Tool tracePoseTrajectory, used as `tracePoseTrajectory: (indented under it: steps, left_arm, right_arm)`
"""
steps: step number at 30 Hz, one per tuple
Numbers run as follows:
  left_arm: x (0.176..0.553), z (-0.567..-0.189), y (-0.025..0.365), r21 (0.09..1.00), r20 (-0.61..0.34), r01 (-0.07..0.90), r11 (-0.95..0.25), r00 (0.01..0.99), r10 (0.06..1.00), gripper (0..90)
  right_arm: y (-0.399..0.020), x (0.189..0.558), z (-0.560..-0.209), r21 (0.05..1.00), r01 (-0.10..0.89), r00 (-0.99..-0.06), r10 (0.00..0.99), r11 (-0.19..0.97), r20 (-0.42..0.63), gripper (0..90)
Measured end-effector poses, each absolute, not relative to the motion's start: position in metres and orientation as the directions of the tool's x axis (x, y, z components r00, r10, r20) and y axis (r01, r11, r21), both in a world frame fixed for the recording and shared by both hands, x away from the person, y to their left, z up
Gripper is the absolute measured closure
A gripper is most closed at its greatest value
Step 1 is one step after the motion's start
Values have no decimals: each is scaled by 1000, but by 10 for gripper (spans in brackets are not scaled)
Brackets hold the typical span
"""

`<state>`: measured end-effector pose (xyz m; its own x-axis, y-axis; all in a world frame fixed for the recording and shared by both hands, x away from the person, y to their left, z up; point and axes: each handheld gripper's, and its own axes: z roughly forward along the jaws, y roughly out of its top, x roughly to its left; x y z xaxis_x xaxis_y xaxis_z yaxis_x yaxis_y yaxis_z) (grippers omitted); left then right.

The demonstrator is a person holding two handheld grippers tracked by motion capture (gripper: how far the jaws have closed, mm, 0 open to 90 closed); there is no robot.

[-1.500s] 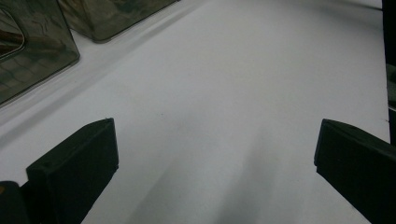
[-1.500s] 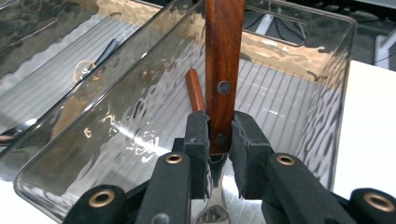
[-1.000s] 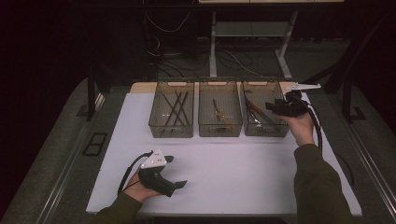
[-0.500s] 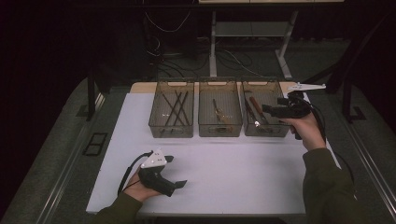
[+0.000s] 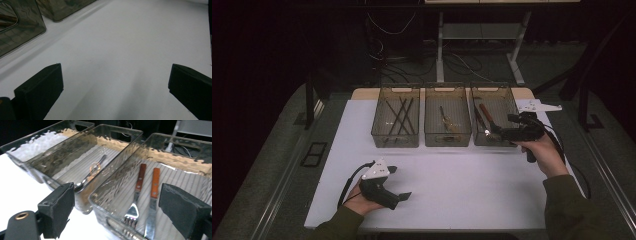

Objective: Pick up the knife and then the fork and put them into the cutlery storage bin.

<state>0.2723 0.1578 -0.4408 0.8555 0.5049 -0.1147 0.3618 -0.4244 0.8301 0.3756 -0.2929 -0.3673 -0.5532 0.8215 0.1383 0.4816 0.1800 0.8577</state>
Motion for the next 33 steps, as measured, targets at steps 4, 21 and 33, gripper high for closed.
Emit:
tracePoseTrajectory:
  steps: [4, 21, 33]
  left_arm:
    - [272, -441, 158, 830, -115, 362, -424, 855, 505, 0]
    - [272, -439, 160, 831, -105, 353, -429, 858, 503, 0]
    - [275, -439, 163, 835, -110, 355, -420, 856, 504, 0]
  right_arm:
    - [-290, 364, -373, 862, 466, -583, 803, 203, 126, 135]
    - [-282, 307, -409, 858, 442, -634, 768, 261, 93, 136]
    - [-283, 278, -428, 850, 448, -656, 748, 278, 101, 136]
